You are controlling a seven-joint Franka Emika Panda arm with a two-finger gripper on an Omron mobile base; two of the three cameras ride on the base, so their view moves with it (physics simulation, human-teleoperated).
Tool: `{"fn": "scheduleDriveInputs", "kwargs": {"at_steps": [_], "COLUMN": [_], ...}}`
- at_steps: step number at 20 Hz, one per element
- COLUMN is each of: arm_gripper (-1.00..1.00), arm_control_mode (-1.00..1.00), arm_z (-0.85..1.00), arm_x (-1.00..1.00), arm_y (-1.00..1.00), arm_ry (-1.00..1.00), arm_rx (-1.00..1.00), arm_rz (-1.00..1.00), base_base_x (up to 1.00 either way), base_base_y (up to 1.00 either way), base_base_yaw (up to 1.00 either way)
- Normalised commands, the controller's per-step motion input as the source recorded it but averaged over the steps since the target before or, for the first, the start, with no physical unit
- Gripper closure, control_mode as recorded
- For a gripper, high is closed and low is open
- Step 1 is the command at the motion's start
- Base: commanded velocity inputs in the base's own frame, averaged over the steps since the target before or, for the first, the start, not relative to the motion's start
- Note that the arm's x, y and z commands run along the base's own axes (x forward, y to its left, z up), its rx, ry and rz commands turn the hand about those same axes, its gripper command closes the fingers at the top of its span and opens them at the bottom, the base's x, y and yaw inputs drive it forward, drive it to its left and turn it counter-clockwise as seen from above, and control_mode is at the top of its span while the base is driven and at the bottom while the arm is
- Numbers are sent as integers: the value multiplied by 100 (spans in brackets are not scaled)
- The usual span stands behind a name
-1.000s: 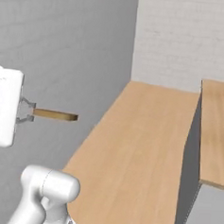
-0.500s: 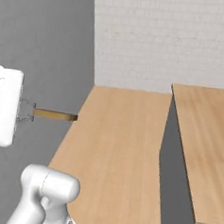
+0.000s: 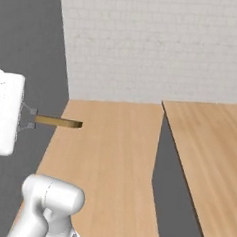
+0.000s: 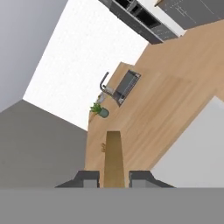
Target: Start the toaster. Once the lever pops up, take the bread to the plate on the dining counter.
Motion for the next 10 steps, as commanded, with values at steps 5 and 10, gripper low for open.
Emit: {"fn": "scheduleDriveInputs", "kwargs": {"at_steps": [5,10], "arm_gripper": [100,100], "arm_control_mode": [100,100], "arm_z": [0,0], "arm_x": [0,0], "arm_y": [0,0], "arm_ry": [0,0], "arm_rx": [0,0], "arm_rz": [0,0], "base_base_x": [100,100], "base_base_y": [51,60], "base_base_yaw": [-31,-30]}}
